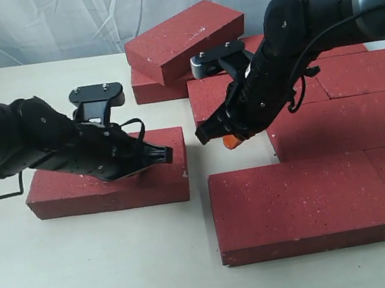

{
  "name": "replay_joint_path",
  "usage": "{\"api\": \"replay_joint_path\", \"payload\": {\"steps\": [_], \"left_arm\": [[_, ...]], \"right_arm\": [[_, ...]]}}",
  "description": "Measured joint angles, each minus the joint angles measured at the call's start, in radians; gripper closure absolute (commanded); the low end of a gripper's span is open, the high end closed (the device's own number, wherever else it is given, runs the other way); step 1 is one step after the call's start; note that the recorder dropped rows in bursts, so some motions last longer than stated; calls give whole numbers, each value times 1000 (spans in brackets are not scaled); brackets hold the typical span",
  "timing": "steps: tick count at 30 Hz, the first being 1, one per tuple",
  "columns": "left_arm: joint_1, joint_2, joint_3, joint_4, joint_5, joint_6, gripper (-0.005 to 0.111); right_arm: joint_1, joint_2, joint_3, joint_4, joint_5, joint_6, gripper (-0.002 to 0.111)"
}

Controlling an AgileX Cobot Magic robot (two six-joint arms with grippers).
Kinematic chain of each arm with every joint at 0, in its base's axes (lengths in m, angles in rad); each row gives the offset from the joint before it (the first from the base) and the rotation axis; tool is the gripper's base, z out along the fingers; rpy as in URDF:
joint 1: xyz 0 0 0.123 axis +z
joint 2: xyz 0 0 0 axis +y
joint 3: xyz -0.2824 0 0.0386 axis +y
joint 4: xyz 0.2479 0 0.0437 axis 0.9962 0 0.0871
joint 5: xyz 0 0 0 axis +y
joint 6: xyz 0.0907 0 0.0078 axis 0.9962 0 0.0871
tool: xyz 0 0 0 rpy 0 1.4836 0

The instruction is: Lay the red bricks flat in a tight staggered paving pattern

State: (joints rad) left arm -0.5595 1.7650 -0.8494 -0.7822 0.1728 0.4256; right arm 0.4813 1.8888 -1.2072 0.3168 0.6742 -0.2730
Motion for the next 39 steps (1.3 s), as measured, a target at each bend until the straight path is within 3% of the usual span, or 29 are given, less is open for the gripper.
{"api": "replay_joint_path", "payload": {"steps": [16, 29, 34, 39], "left_arm": [[-119, 8, -15, -50, -75, 0, 107], [-128, -12, -66, -11, -95, 2, 107], [-57, -112, -66, 84, -29, 2, 107], [101, -198, -68, 152, 106, 2, 107]], "right_arm": [[0, 0, 0, 25, -15, -4, 109], [0, 0, 0, 30, -17, -24, 109], [0, -23, 20, 69, 37, -110, 109], [4, -86, 72, 210, 51, -269, 109]]}}
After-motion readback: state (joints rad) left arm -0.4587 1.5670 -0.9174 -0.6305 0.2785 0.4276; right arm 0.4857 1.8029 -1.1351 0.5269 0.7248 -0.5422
